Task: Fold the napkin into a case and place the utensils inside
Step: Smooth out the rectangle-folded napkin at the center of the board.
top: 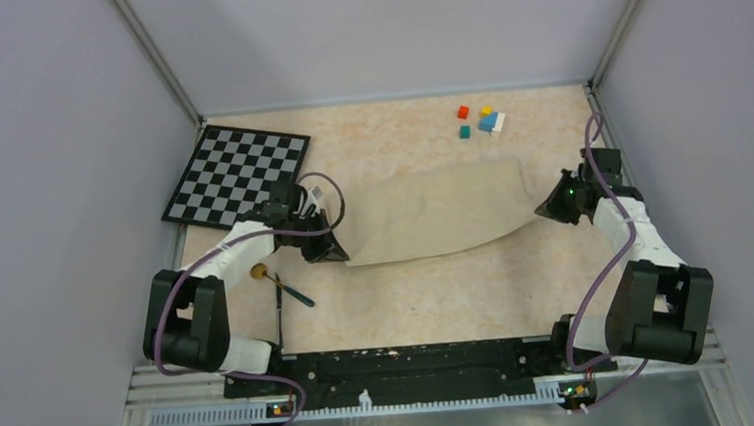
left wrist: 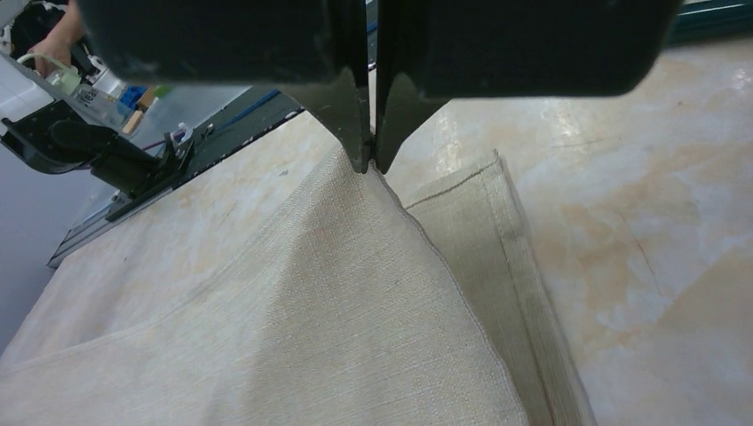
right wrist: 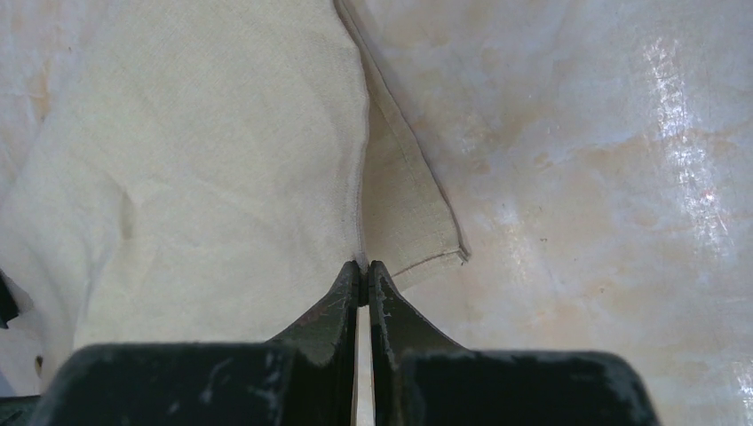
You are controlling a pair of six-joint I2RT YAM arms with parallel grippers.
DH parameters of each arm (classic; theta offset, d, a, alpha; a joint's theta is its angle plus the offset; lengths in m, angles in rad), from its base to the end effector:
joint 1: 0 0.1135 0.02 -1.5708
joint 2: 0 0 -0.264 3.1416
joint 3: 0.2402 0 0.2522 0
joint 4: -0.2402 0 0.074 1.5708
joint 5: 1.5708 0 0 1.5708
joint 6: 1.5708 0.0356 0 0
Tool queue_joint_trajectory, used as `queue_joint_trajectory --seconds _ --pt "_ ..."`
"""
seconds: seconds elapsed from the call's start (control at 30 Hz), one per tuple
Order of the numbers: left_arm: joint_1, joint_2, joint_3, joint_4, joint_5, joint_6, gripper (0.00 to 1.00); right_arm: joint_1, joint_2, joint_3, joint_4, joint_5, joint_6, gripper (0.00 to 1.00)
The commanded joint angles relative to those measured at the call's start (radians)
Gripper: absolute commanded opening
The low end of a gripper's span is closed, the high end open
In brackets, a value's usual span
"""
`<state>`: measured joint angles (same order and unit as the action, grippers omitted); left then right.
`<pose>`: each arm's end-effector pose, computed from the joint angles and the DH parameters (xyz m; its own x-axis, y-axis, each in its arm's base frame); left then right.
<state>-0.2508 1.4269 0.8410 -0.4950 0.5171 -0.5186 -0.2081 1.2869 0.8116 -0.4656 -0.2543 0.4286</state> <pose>0.2560 -0.0838 0.1967 -0.9610 -0.1986 -0.1925 -0.0406 0.7897 -0.6121 0.2515 -0.0440 0.2205 -0.6963 0.5581 -0.4513 0.3786 0.8198 0.4297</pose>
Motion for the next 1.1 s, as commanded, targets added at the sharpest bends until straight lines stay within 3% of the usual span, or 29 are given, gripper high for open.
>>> queue_joint_trajectory --seconds 0.0,0.93,1.07 --pt "-0.025 -0.044 -0.071 0.029 0.012 -0.026 0.0 -0.014 -0.039 -0.02 0.007 0.023 -0.011 0.0" --pt "-0.038 0.058 -0.109 0.039 -0.121 -0.017 0.01 -0.016 0.08 -0.101 0.116 0.017 -0.034 0.0" --pt "-0.039 0.009 -0.082 -0.017 -0.135 -0.017 0.08 -0.016 0.066 -0.094 0.097 0.017 -0.039 0.01"
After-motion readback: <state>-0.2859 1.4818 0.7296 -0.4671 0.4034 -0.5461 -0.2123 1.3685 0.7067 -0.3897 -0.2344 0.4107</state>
